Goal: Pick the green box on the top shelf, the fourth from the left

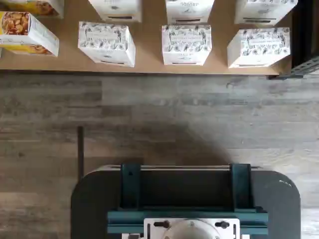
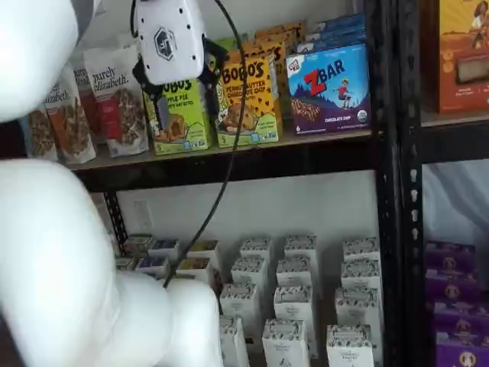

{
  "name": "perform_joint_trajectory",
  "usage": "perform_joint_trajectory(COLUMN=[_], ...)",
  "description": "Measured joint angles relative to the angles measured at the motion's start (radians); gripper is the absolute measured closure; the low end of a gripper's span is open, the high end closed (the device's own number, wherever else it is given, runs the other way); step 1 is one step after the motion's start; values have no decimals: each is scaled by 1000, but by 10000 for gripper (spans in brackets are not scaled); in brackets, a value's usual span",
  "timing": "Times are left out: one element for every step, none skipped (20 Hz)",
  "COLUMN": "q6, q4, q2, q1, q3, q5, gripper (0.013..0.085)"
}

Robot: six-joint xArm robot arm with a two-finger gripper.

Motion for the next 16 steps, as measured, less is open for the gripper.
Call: perform_joint_trajectory(q6=[-10, -45, -65, -75, -80, -80, -79, -78, -78, -77, -76, -76, -75, -74, -74, -73], q4=[18, 83, 119, 137, 145, 146, 145, 144, 144, 144, 143, 143, 142, 141, 141, 140], q2=[-8, -38, -55, -63, -65, -65, -64, -63, -61, -60, -59, -59, -59, -59, -58, -58], q1=[-15, -78, -109, -122, -126, -127, -125, -124, -123, -123, -122, -121, -120, -119, -118, -117], q3=[7, 37, 52, 58, 60, 60, 58, 57, 56, 54, 54, 54, 54, 53, 53, 53], q5=[-13, -57, -83, -97, -102, -103, -102, -101, -100, -98, -96, -97, -97, -98, -98, -99], gripper=[130, 130, 130, 130, 130, 130, 130, 130, 130, 130, 130, 130, 130, 130, 130, 130])
